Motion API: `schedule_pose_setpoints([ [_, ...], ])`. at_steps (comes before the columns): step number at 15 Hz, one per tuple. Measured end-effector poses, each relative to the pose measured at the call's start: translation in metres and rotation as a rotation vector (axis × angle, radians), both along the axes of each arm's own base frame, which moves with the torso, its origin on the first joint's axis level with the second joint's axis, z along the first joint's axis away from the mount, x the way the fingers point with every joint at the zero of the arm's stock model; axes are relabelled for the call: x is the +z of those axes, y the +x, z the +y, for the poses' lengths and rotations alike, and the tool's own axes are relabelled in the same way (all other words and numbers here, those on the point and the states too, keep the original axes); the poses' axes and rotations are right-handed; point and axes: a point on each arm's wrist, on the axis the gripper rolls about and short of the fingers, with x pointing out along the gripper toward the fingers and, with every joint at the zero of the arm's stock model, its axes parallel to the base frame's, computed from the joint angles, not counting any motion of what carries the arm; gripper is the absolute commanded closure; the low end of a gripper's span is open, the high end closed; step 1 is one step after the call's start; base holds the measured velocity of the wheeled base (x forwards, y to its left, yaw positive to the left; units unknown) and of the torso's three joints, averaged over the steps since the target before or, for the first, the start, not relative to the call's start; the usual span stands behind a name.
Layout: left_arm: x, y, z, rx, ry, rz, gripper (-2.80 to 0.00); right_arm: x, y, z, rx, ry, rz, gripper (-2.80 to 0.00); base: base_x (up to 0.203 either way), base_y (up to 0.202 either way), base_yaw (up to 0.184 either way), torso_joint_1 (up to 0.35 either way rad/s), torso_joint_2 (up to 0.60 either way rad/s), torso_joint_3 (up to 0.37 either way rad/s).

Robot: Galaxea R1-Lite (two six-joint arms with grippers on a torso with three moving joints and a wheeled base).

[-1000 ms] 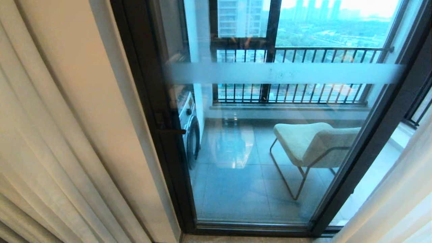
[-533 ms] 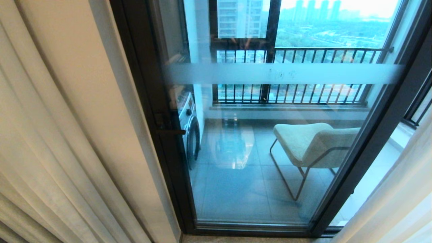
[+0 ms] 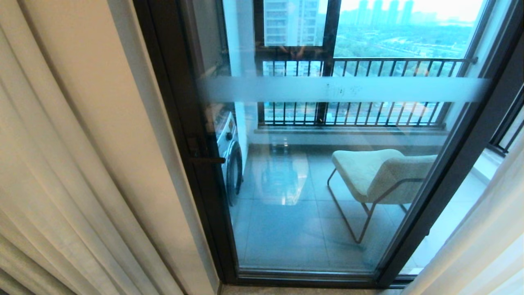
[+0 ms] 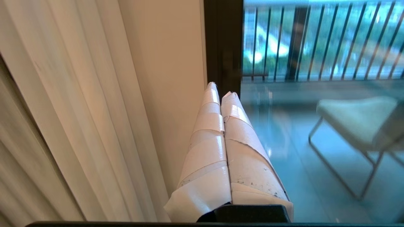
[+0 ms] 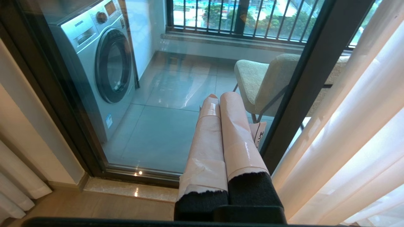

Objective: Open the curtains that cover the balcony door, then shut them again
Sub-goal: Close the inner curtains on both sides

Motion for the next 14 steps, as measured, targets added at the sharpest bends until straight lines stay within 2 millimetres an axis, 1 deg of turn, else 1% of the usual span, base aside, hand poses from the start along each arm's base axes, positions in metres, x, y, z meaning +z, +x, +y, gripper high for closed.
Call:
schedule_pose_setpoints([
  [4, 0.033, -0.016, 0.000, -0.003, 0.006, -0.095, 0.00, 0.000, 0.000, 0.000, 0.000, 0.000, 0.000, 0.00, 0.000, 0.000, 0.000, 0.000, 0.00, 0.000],
  [7, 0.050, -0.019, 0.000, -0.004, 0.007, -0.117, 0.00, 0.000, 0.000, 0.000, 0.000, 0.000, 0.000, 0.00, 0.000, 0.000, 0.000, 0.000, 0.00, 0.000],
  [11, 0.077, -0.012, 0.000, 0.006, 0.027, -0.105, 0.00, 0.000, 0.000, 0.000, 0.000, 0.000, 0.000, 0.00, 0.000, 0.000, 0.000, 0.000, 0.00, 0.000],
  [14, 0.109, 0.004, 0.001, 0.038, 0.034, -0.092, 0.00, 0.000, 0.000, 0.000, 0.000, 0.000, 0.000, 0.00, 0.000, 0.000, 0.000, 0.000, 0.00, 0.000],
])
